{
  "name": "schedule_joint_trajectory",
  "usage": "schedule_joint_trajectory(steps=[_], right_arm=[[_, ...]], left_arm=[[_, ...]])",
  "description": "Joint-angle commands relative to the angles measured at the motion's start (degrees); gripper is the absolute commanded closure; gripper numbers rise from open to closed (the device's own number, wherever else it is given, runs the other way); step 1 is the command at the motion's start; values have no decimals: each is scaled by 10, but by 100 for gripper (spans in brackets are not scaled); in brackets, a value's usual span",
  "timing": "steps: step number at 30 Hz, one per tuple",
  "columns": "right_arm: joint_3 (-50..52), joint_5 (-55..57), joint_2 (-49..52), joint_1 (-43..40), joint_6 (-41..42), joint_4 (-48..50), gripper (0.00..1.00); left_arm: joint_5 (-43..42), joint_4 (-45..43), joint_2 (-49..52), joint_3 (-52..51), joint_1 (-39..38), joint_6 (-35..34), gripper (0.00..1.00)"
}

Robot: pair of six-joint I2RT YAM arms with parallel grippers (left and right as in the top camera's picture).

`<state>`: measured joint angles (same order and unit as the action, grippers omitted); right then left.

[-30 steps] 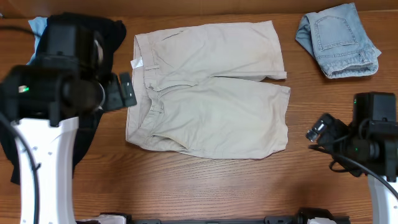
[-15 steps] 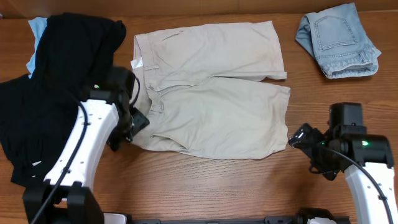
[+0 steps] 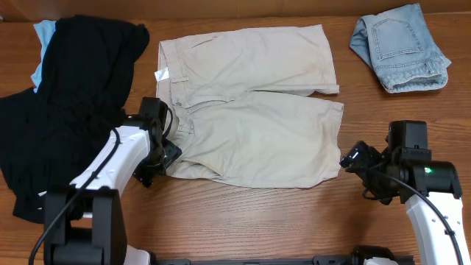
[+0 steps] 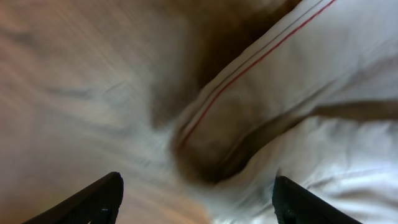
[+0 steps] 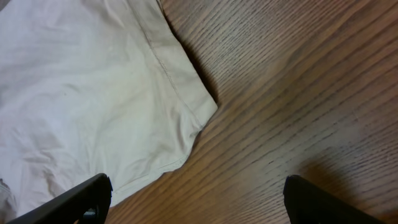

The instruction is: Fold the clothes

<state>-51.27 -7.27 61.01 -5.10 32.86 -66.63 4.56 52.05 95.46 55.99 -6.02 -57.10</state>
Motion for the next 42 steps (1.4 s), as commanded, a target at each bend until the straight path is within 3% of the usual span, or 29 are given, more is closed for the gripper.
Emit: schedule_joint_trajectory(steps=[1, 5, 8, 13, 15, 20, 28, 42], right_arm=[[3, -1, 2, 2, 2, 5, 10], [3, -2, 23, 2, 2, 3, 16], [3, -4, 50, 3, 18, -4, 18], [3, -3, 100, 31, 63, -5, 19], [3, -3, 121, 59, 93, 7, 16], [6, -3, 155, 119, 165, 51, 17], [51, -1, 191, 176, 210, 130, 24], [177, 37, 212, 185, 230, 299, 30]], left_arm=[[6, -29, 26, -8, -4, -13, 22], [6, -65, 47, -8, -4, -12, 27], [6, -76, 56, -8, -4, -12, 42], [5, -82, 58, -8, -4, -12, 81], [3, -82, 58, -8, -4, -12, 89], [-2, -80, 58, -8, -4, -11, 96], [-27, -68, 58, -8, -4, -12, 96], [-26, -73, 58, -8, -4, -12, 96]])
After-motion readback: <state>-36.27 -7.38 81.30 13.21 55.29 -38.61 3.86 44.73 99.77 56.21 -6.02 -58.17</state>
